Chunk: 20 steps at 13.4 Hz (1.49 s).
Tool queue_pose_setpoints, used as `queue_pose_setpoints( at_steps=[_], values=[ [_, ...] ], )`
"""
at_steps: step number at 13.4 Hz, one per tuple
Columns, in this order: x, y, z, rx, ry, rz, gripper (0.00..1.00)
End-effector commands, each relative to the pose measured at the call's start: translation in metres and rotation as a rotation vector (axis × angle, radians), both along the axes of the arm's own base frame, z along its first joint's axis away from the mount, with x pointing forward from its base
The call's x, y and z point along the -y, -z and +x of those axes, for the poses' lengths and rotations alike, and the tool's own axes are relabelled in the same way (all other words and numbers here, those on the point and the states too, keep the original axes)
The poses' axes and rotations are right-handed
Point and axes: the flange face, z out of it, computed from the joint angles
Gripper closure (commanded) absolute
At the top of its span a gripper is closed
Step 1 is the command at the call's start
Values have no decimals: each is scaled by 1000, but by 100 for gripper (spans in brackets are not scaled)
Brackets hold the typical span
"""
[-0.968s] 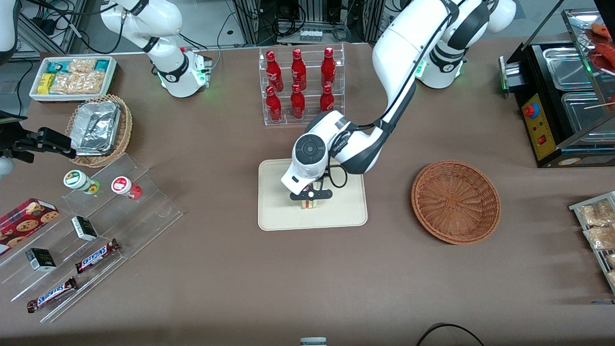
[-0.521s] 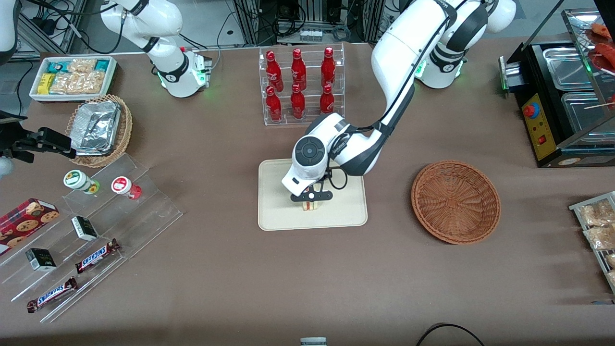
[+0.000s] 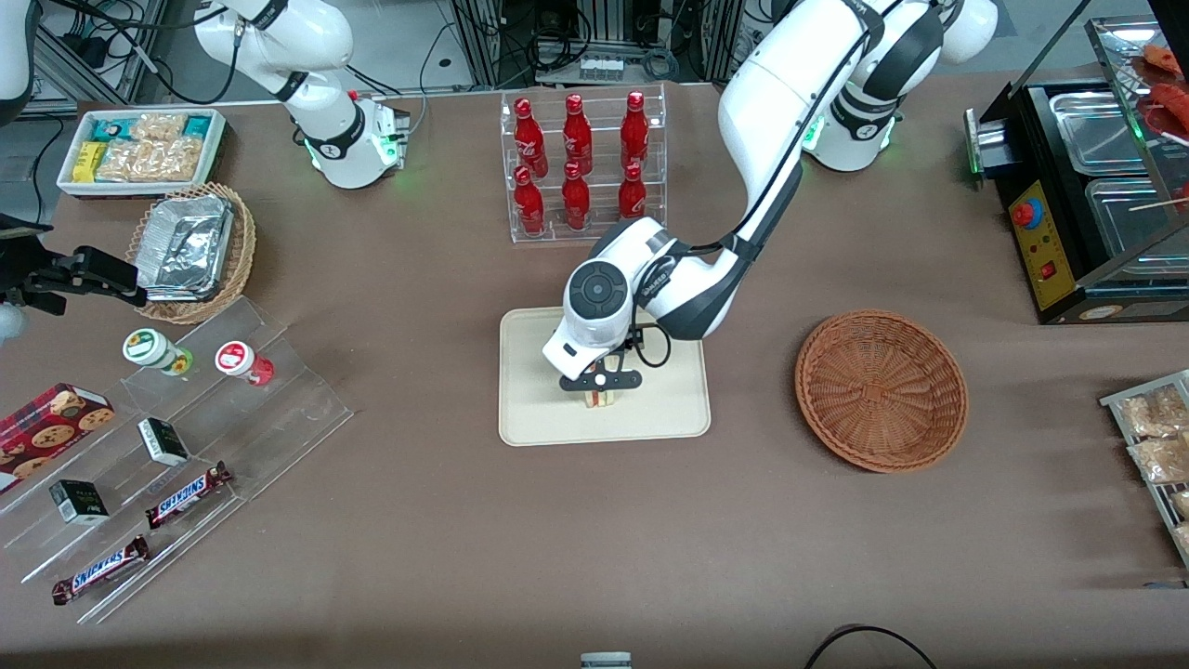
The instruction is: Place sandwich from basket to tray
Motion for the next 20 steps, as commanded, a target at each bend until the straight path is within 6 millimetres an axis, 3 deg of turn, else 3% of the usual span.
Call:
queue_pose_setpoints(
  at_steps=[1,9,14,20],
  values=[
    [-1,-33,-1,12,-9,13,0],
    [-20,-134,6,46,-8,4,0],
    [-62,-184,21,54,-60,21,0],
    [-136,-211,61,50,-167,32,0]
  ],
)
